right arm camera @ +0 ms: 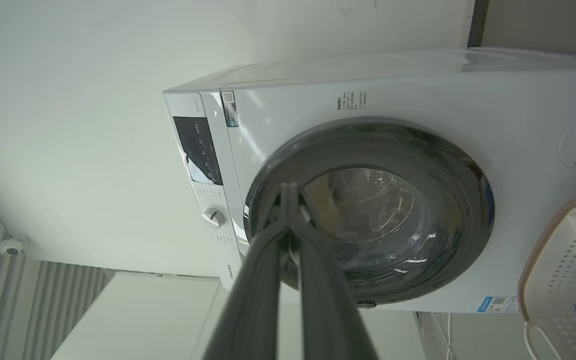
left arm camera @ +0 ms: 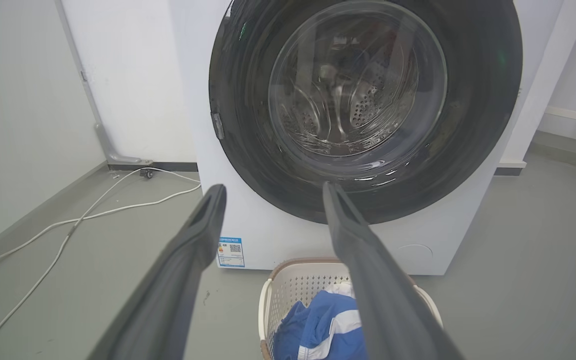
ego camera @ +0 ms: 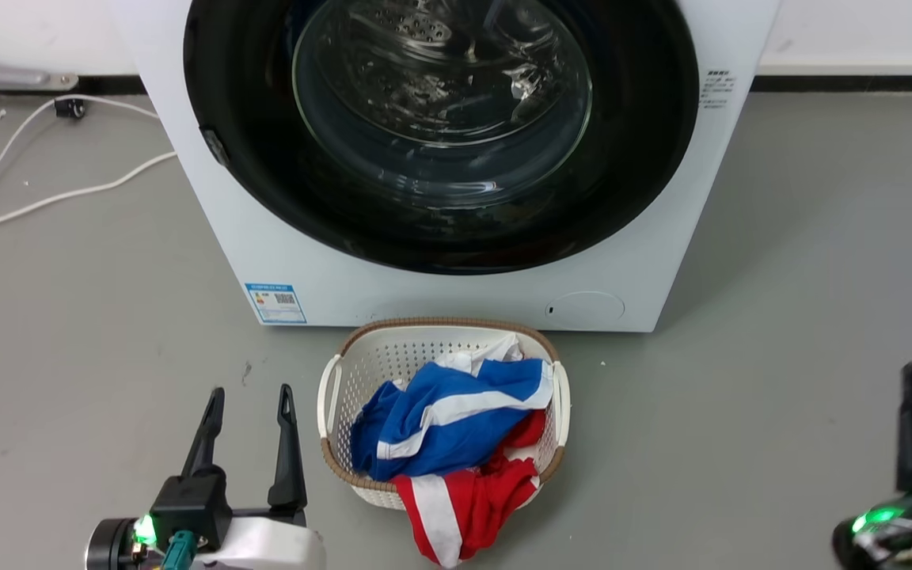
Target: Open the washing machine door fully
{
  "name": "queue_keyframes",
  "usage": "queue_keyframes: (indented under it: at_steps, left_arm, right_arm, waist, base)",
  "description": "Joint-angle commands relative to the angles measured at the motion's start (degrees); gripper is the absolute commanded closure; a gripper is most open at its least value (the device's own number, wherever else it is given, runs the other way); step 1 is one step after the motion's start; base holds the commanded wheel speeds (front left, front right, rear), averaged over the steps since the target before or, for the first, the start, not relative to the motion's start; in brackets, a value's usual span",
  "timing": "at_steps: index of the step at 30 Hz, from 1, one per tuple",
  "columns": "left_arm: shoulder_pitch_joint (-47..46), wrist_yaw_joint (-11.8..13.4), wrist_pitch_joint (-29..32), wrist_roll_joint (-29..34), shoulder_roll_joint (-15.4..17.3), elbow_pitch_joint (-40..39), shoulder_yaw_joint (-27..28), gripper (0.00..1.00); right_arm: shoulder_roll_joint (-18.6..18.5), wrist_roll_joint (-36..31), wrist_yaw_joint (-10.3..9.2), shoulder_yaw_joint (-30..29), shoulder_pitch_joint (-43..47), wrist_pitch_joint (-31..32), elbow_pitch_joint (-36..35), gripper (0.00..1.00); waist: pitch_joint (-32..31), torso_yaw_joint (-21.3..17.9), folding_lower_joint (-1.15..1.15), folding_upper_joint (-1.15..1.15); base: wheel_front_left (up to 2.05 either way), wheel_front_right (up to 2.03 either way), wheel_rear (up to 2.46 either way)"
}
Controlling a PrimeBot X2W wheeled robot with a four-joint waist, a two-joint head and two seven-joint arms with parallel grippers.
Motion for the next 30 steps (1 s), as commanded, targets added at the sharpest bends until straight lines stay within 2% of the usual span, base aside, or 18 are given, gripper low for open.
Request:
queue_keyframes:
  at_steps: [1,9,14,17,18,21,30]
  left_arm:
    - [-0.68,0.04,-0.16,0.35,0.0,-0.16,0.05,0.0]
    - [-3.45,0.47,-0.16,1.13,-0.01,-0.78,-0.58,0.0]
    - [-5.71,0.43,-0.16,1.45,-0.01,-1.4,-1.25,0.0]
    - [-7.52,0.09,-0.16,1.24,-0.01,-1.69,-1.68,0.0]
    - [-9.58,-0.31,-0.16,1.07,-0.01,-1.99,-2.04,0.0]
    - [-11.4,-0.33,-0.16,1.08,-0.01,-2.58,-2.15,0.0]
    - [-14.04,-0.36,-0.16,1.01,-0.01,-3.2,-2.88,0.0]
  right_arm:
    - [-0.37,0.24,0.15,-0.49,-1.25,0.3,0.29,1.0]
    - [-5.02,0.38,0.15,-8.68,-15.51,2.64,7.79,1.0]
    - [-8.85,-0.23,0.15,-10.69,-25.14,4.97,12.6,1.0]
    - [-11.51,-0.89,0.15,-10.67,-30.91,6.38,15.92,1.0]
    - [-14.5,-1.91,0.15,-10.15,-36.67,7.6,19.22,1.0]
    - [-17.36,-2.97,0.15,-9.23,-42.41,8.88,22.29,1.0]
    - [-22.42,-7.82,0.15,-2.38,-56.9,12.7,30.71,1.0]
  waist:
    - [0.62,0.26,0.0,0.0]
    - [5.43,1.44,0.0,0.0]
    - [9.67,1.97,0.0,0.0]
    - [12.48,2.49,0.0,0.0]
    - [15.17,3.33,0.0,0.0]
    - [17.82,4.06,0.0,0.0]
    - [23.2,5.26,0.0,0.0]
  base:
    - [0.0,0.0,0.0]
    - [0.0,0.0,0.0]
    - [0.0,0.0,0.0]
    - [0.0,0.0,0.0]
    - [0.0,0.0,0.0]
    - [0.0,0.0,0.0]
    - [0.0,0.0,0.0]
